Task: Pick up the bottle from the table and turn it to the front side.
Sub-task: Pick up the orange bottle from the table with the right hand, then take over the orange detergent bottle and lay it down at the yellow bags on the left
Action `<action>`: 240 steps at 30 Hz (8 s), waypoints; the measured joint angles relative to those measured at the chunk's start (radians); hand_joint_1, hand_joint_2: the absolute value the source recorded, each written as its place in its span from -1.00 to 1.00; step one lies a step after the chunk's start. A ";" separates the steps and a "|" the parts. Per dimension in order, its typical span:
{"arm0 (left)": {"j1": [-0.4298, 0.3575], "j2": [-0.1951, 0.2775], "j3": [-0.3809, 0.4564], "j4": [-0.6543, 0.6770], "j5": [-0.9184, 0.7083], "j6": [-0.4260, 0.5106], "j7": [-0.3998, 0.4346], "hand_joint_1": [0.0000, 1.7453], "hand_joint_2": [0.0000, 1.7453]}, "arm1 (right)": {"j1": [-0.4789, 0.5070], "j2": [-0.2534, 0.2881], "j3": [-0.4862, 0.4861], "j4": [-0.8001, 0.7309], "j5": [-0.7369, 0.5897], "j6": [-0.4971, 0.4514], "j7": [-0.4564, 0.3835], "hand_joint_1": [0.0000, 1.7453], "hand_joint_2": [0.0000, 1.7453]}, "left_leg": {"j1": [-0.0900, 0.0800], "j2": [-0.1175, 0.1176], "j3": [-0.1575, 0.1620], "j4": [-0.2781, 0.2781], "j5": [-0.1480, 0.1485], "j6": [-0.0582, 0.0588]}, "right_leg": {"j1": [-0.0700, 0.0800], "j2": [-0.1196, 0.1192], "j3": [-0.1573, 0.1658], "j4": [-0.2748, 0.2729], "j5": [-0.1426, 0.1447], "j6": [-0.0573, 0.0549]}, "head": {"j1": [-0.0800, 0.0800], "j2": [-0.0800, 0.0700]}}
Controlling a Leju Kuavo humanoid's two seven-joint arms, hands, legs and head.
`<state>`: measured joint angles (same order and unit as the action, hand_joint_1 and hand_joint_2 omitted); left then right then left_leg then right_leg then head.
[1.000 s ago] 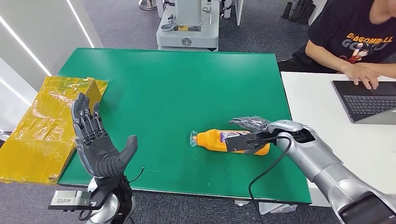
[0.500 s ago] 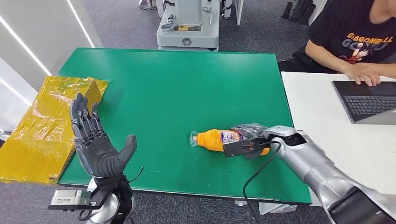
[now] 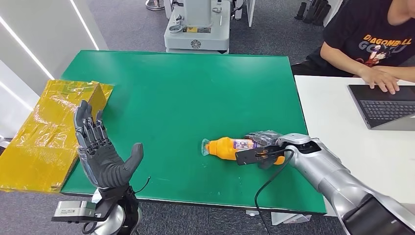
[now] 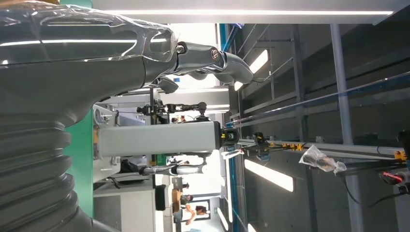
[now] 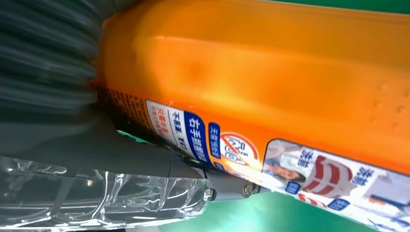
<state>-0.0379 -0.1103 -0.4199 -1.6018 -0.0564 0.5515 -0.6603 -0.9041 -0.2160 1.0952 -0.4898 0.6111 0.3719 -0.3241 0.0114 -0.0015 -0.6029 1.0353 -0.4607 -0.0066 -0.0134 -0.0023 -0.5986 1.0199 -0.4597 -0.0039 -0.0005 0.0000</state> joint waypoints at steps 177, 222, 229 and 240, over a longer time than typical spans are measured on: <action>-0.243 -0.031 0.032 0.365 0.148 -0.543 0.212 1.00 1.00 | 0.337 0.262 -0.333 -0.430 -0.007 -0.407 -0.183 -1.00 1.00 | 0.000 0.001 -0.001 0.000 0.000 0.000 | 0.000 0.001 -0.002 0.001 0.000 0.000 | 0.000 0.000; -0.242 0.257 0.140 0.181 -0.236 -0.324 0.359 1.00 1.00 | 0.786 0.284 -0.477 -0.999 -0.491 -1.063 -0.316 -1.00 1.00 | 0.001 0.002 -0.001 -0.002 0.000 -0.002 | 0.001 0.001 -0.004 0.002 -0.002 -0.003 | 0.000 0.000; -0.312 0.425 0.145 0.175 -0.357 -0.359 0.399 1.00 1.00 | 0.902 0.308 -0.533 -1.107 -0.441 -1.071 -0.371 -1.00 1.00 | 0.001 0.002 -0.001 -0.002 0.000 -0.002 | 0.001 0.002 -0.004 0.002 -0.003 -0.003 | 0.000 0.000; -0.476 0.635 0.138 0.252 -0.465 -0.426 0.469 1.00 1.00 | 0.972 0.315 -0.552 -1.181 -0.449 -1.071 -0.371 -1.00 1.00 | 0.001 0.003 -0.001 -0.002 0.000 -0.002 | 0.001 0.003 -0.004 0.003 -0.002 -0.004 | 0.000 0.000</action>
<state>-0.5142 0.5248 -0.2815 -1.3502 -0.5216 0.1254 -0.1914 0.0679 0.0989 0.5434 -1.6712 0.1618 -0.6989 -0.6950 0.0125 0.0017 -0.6037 1.0335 -0.4607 -0.0090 -0.0123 0.0012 -0.6030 1.0224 -0.4622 -0.0076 -0.0003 0.0000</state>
